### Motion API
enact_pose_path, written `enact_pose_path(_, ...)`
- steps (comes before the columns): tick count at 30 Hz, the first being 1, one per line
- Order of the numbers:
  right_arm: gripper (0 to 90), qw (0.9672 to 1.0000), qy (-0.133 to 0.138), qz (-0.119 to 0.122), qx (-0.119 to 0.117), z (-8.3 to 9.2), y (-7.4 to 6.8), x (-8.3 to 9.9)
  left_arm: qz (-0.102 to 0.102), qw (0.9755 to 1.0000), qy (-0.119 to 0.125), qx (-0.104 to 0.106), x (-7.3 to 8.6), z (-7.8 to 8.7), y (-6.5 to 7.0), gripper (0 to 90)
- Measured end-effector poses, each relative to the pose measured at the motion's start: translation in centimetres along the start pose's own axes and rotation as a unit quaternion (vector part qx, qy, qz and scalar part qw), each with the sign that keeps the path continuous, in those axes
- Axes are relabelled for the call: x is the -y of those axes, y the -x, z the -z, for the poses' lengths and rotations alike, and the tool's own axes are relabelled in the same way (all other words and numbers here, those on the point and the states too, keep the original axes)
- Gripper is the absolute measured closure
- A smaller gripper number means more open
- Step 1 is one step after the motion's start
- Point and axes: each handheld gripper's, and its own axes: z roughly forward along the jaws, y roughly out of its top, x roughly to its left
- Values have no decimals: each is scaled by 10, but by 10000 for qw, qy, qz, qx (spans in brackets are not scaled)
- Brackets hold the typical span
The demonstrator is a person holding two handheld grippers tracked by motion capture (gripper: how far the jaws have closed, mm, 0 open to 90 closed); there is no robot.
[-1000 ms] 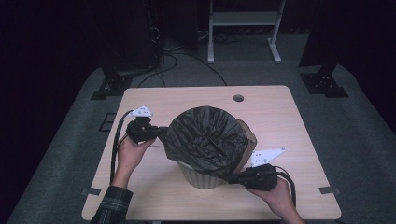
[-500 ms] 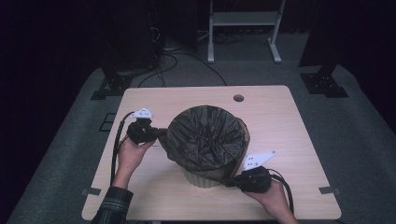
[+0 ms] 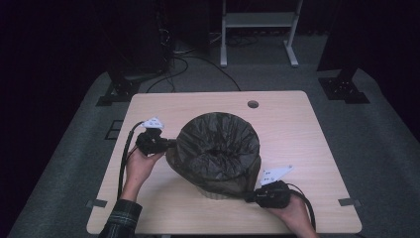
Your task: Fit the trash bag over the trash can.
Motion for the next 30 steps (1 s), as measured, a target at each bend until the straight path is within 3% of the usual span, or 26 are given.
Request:
enact_pose_path(5,592,9982,577,-5,159,34,-1,-7,19,10000,37,-20,0,3,-1,900)
enact_pose_path(10,534,9913,1215,114,497,71,1,-20,7,10000,42,-18,0,2,0,900)
enact_pose_path(13,484,9884,1373,163,629,82,4,-31,-3,10000,36,-7,0,2,0,900)
enact_pose_path(17,448,9865,1472,272,665,84,8,-44,-11,10000,13,7,-1,1,0,900)
enact_pose_path(18,459,9859,1504,287,674,83,9,-47,-15,10000,7,10,-1,1,0,900)
enact_pose_path(20,576,9851,1538,385,664,81,10,-53,-23,10000,-1,20,-1,0,1,900)
enact_pose_path(21,714,9851,1533,444,632,80,9,-55,-20,10000,-11,24,0,0,1,900)
enact_pose_path(23,861,9858,1491,541,550,77,7,-57,-21,10000,-30,21,0,0,0,900)
enact_pose_path(24,896,9867,1418,574,548,75,7,-57,-30,10000,-54,14,1,-1,0,900)
enact_pose_path(30,899,9921,1058,438,512,61,12,-47,44,9999,-156,10,8,-7,-4,900)
